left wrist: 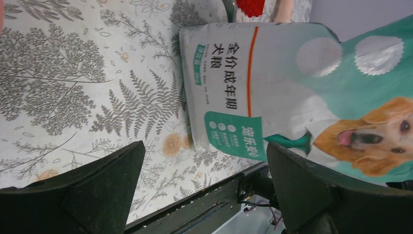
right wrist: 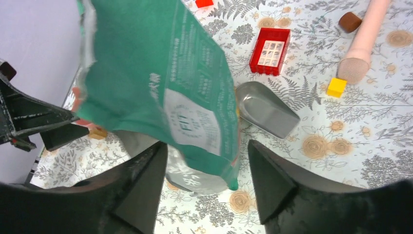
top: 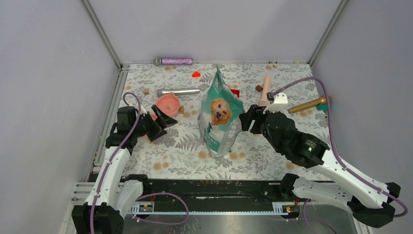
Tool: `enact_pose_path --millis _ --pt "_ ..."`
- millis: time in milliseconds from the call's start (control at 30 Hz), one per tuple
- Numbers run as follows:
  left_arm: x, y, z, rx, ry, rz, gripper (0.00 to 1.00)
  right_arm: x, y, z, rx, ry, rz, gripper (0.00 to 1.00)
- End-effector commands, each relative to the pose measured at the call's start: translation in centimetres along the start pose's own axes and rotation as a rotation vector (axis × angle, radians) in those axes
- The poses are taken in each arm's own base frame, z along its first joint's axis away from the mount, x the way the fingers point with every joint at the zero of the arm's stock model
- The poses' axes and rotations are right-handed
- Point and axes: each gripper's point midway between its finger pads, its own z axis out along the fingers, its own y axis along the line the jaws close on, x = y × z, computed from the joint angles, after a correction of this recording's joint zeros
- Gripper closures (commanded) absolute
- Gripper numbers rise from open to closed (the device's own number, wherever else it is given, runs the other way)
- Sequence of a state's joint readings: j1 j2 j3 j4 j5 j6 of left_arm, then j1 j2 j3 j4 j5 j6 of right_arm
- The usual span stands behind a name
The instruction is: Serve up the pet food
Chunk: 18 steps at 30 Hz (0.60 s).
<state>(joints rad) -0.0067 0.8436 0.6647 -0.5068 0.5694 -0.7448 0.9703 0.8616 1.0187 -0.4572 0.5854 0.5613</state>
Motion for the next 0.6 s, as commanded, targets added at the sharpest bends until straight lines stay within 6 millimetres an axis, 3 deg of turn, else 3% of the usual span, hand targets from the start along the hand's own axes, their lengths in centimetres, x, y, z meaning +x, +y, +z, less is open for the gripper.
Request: enact_pose_path --millis 0,67,100,267,467,567 --pt "-1.5 -3.2 -0.1 0.128 -0.027 0.032 0.01 -1.6 0.0 -1.8 -0.052 -0.022 -0.095 0.22" --pt "-1.7 -3.5 -0.1 0.132 -0.026 0.039 0.01 -2.3 -0.1 -2.5 -0.062 -0.021 -0.148 0.04" --pt "-1.9 -3.7 -0.1 0.135 -0.028 0.043 0.01 -2.8 -0.5 -2.9 -0.05 -0.025 -0.168 0.01" --pt "-2.6 -5.8 -0.4 0.17 -0.048 0.06 0.01 -6.3 -0.8 -4.4 -0.024 -0.091 -0.221 0.0" --pt "-1.1 -13.0 0.3 0.257 0.004 0.206 0.01 -10.6 2.9 -4.4 -0.071 -0.107 -0.262 0.01" --pt "-0.9 -14.8 0.8 0.208 0.055 0.217 0.01 -11.3 5.7 -3.6 -0.134 -0.046 -0.334 0.0"
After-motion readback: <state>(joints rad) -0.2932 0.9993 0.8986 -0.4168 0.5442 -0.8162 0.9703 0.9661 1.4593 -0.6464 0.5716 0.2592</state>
